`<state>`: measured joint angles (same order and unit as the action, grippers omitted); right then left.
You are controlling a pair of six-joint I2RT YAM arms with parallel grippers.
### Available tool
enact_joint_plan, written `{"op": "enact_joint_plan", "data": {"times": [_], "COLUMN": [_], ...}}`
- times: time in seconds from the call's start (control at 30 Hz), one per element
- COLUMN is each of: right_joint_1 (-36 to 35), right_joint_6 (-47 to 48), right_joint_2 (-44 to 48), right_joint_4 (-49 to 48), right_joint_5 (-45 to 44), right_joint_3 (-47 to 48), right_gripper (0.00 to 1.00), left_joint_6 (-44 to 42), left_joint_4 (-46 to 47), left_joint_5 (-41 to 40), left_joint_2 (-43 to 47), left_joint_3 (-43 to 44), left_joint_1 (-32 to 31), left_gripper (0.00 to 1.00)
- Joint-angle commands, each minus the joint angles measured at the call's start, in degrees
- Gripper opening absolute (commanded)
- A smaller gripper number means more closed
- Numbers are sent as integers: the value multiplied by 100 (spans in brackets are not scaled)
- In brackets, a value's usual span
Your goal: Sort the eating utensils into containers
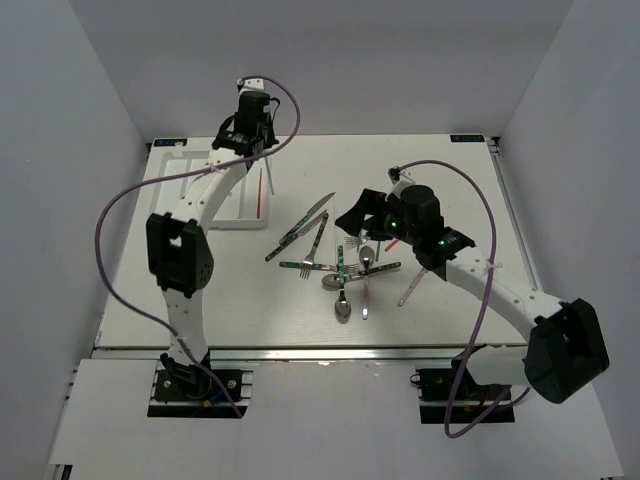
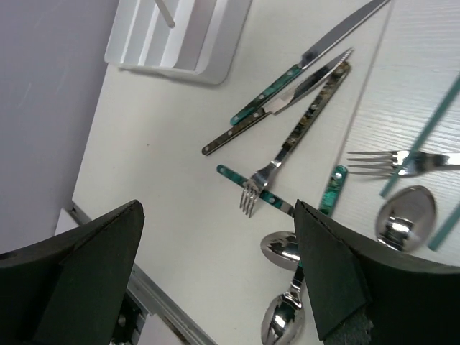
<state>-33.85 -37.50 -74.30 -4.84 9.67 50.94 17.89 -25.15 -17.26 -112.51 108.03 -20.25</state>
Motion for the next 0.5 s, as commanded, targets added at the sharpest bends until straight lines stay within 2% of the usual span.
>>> {"op": "enact_joint_plan", "data": {"times": [0.0, 0.03, 0.13, 0.27, 0.47], "right_joint_1": [89, 123, 194, 247, 256], "right_joint_6": [365, 514, 690, 787, 849], "right_joint_2": [468, 548, 838, 997, 751], "right_joint_4": [475, 719, 827, 801, 748], "right_joint_5": [-518, -562, -712, -739, -607], "right_joint_3": [-40, -84, -250, -383, -356], "right_gripper": [89, 89, 89, 89, 89], "left_joint_6": [-909, -980, -1226, -1297, -1086], "left_joint_4": [-1255, -1404, -1292, -721, -184], "left_joint_5": [-955, -990, -999, -789, -437], "left_joint_2": [-1154, -1377, -1888, -1933, -1889], "left_joint_3": [1112, 1655, 2020, 1530, 888], "left_joint_1": [486, 530, 619, 645, 689], "left_gripper": [0, 0, 0, 0, 0]}}
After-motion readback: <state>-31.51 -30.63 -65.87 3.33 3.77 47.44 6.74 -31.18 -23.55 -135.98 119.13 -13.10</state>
